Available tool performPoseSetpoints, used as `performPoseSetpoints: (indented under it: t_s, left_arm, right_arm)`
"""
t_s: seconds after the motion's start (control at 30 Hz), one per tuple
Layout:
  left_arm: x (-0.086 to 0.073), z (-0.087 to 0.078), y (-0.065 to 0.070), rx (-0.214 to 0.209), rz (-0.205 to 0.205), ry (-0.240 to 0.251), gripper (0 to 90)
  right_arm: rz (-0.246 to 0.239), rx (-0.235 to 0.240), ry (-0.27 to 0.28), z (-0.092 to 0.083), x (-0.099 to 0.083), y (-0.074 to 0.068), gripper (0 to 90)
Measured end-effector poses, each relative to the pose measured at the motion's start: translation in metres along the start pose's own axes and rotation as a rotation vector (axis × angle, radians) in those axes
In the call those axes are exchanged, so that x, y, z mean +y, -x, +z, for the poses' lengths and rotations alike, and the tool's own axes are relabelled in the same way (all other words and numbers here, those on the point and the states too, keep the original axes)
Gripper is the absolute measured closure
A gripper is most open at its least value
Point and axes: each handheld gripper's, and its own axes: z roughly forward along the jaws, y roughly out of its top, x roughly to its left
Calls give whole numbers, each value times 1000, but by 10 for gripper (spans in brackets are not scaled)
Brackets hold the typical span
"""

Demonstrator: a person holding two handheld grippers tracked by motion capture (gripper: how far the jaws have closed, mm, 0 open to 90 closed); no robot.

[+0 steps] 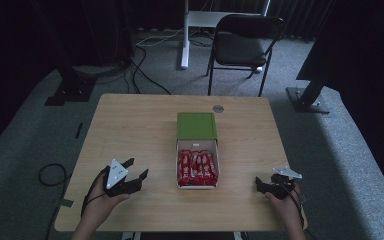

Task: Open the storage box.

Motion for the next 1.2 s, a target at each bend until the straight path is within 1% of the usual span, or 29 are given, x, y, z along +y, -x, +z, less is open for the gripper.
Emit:
performPoseSetpoints:
  t_s: [0.03,0.07,0.13,0.23,0.27,0.37,0.4,0.43,0.5,0.6,0.63,0.7,0.77,0.83,0.97,1.03,1.07,1.13,1.17,1.2]
  left_arm:
    - [-4,1,-4,9,-8,-9,343]
    - [-5,1,-5,13,-20,-11,314]
    - [-9,2,-8,23,-24,-23,307]
    - [-14,4,-12,44,-42,-56,259]
    - [-16,5,-14,55,-52,-59,245]
    - [-22,7,-19,58,-84,-74,223]
    - [-24,7,-20,60,-86,-87,203]
    - [-26,7,-21,57,-83,-100,203]
    - [-29,8,-23,67,-95,-106,203]
    - [-33,9,-25,69,-93,-128,182]
    - [-34,9,-26,70,-101,-133,178]
    - [-36,10,-28,89,-138,-149,168]
    - [-38,10,-31,99,-159,-171,160]
    - [-41,10,-32,112,-164,-200,147]
    - [-46,10,-36,142,-184,-219,146]
    - [-47,10,-37,152,-181,-236,115]
    - [-48,9,-38,155,-179,-239,113]
    - [-49,8,-40,154,-192,-242,103]
    - [-50,8,-41,162,-199,-244,101]
    - [-50,7,-42,172,-199,-256,91]
  right_arm:
    - [0,0,0,0,0,0,131]
    - [1,0,0,0,0,0,132]
    - [1,0,0,0,0,0,132]
    - [1,0,0,0,0,0,132]
    - [1,0,0,0,0,0,132]
    - [1,0,0,0,0,0,132]
    - [1,0,0,0,0,0,131]
    - [1,0,0,0,0,0,132]
    - [1,0,0,0,0,0,132]
    - [1,0,0,0,0,0,132]
    - [1,0,0,0,0,0,132]
    - [1,0,0,0,0,0,132]
    - [1,0,0,0,0,0,132]
    - [1,0,0,0,0,0,132]
    - [1,0,0,0,0,0,132]
    - [0,0,0,0,0,0,132]
    - [0,0,0,0,0,0,132]
    - [1,0,0,0,0,0,131]
    - [1,0,-1,0,0,0,131]
    - [1,0,0,0,0,0,131]
